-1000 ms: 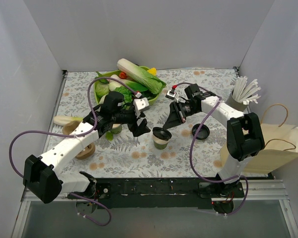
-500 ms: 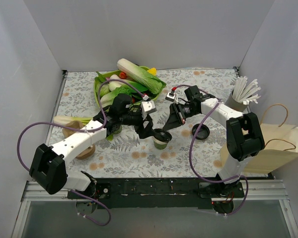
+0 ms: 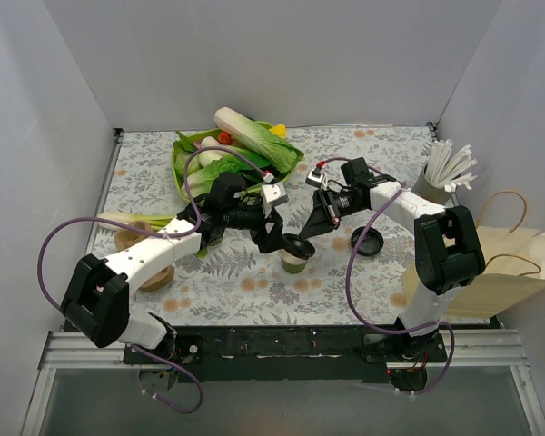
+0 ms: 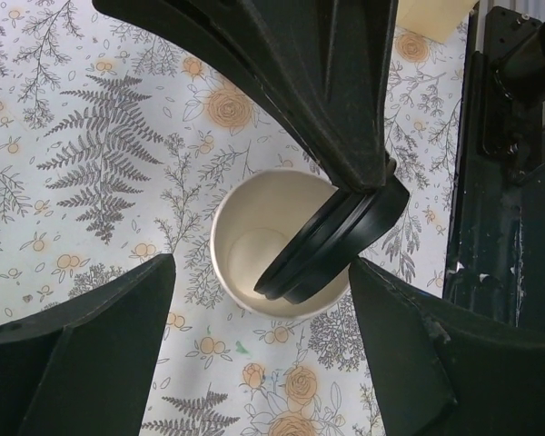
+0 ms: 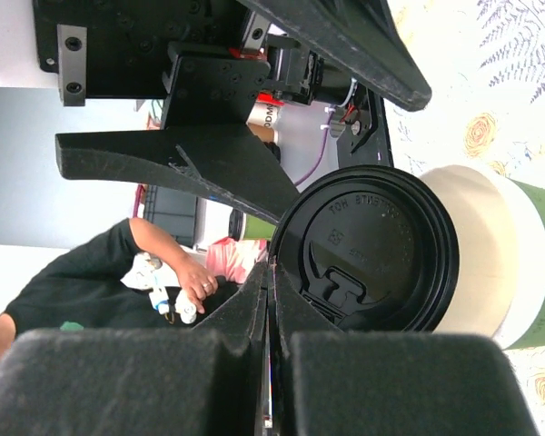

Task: Pack the takeout coffee

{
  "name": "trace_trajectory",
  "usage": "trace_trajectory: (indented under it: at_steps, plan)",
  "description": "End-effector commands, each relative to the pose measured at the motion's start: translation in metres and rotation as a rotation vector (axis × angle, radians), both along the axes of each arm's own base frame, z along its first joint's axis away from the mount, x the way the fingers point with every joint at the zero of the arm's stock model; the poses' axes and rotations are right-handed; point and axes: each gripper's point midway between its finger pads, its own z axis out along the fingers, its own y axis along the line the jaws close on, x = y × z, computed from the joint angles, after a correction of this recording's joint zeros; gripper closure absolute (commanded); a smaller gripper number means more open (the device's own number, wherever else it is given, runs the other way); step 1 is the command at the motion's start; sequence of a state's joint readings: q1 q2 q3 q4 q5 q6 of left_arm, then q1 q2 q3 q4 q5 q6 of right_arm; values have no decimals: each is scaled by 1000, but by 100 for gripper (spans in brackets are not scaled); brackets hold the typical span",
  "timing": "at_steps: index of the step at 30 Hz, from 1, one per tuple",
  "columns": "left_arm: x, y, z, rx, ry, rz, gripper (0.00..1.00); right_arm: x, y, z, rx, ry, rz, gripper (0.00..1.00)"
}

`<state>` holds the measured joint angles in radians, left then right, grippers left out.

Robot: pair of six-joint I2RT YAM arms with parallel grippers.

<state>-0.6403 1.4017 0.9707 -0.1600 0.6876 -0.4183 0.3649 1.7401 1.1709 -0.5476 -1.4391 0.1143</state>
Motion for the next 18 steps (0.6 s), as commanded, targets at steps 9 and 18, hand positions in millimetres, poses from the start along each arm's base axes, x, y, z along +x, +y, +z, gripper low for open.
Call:
trace_trajectory:
  at_steps: [9, 18]
  plan:
    - [-7, -8, 5, -45, 26, -29, 24, 10, -5, -5, -32, 7, -44, 99]
    - [-6, -11, 4, -50, 40, -24, 25, 19, -9, -9, -57, 0, -80, 92]
